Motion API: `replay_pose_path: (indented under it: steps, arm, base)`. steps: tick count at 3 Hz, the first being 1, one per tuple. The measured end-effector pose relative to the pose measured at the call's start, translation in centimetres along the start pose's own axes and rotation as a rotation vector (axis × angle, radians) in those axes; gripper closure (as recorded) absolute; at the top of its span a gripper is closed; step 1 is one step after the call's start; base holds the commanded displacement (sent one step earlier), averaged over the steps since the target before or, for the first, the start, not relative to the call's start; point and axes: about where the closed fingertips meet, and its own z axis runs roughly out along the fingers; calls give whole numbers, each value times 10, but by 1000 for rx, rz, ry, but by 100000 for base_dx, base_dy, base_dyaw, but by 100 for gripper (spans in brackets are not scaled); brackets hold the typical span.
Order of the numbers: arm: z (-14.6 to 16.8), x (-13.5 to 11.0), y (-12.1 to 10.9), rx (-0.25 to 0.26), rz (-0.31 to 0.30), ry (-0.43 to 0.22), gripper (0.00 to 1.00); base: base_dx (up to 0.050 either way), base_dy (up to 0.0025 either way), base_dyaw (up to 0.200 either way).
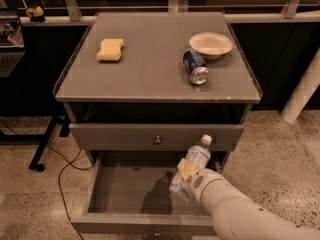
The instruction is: Place blue plastic bottle into middle drawer
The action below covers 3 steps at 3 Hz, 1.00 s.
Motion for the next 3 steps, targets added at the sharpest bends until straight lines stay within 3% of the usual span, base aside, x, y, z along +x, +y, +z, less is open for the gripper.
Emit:
replay_pose_path:
  steps: [1, 3]
  arm:
    - [0, 0, 0, 0, 0, 0, 100]
    - [26, 7, -10, 14, 71, 13, 100]
  base:
    - [0, 0, 0]
    - [0, 0, 0]
